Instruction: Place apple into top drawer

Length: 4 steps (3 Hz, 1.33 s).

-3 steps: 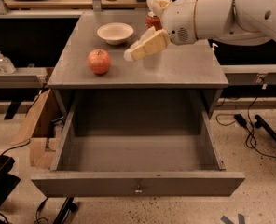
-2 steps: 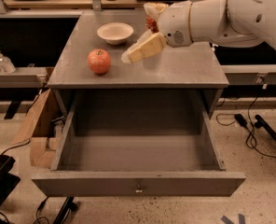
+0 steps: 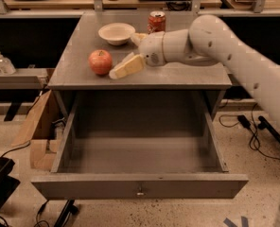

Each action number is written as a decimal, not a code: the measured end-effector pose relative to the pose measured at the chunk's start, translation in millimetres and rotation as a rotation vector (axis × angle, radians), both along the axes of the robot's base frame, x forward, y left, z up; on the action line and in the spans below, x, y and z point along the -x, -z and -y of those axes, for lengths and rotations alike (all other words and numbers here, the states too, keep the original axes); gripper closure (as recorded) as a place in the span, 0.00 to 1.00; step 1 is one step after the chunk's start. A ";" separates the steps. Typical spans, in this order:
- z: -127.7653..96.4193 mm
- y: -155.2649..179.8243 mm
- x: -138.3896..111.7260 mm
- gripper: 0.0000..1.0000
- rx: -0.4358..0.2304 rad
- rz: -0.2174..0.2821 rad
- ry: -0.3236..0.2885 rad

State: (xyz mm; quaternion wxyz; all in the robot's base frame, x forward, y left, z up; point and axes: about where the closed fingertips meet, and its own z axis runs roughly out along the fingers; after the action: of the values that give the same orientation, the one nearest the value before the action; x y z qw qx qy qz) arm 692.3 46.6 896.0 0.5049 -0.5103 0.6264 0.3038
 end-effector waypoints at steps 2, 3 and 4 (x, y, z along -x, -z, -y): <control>-46.6 48.1 -27.0 0.00 -0.015 -0.076 -0.061; -71.9 56.5 -39.1 0.26 -0.035 -0.081 -0.096; -86.8 49.4 -42.7 0.50 -0.054 -0.065 -0.130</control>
Offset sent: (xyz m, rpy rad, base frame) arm 0.0432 0.0665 -0.0690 0.0266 0.1060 0.0827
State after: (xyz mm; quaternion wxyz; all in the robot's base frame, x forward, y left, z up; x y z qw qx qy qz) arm 734.9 133.3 846.6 0.4773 -0.5259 0.5996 0.3690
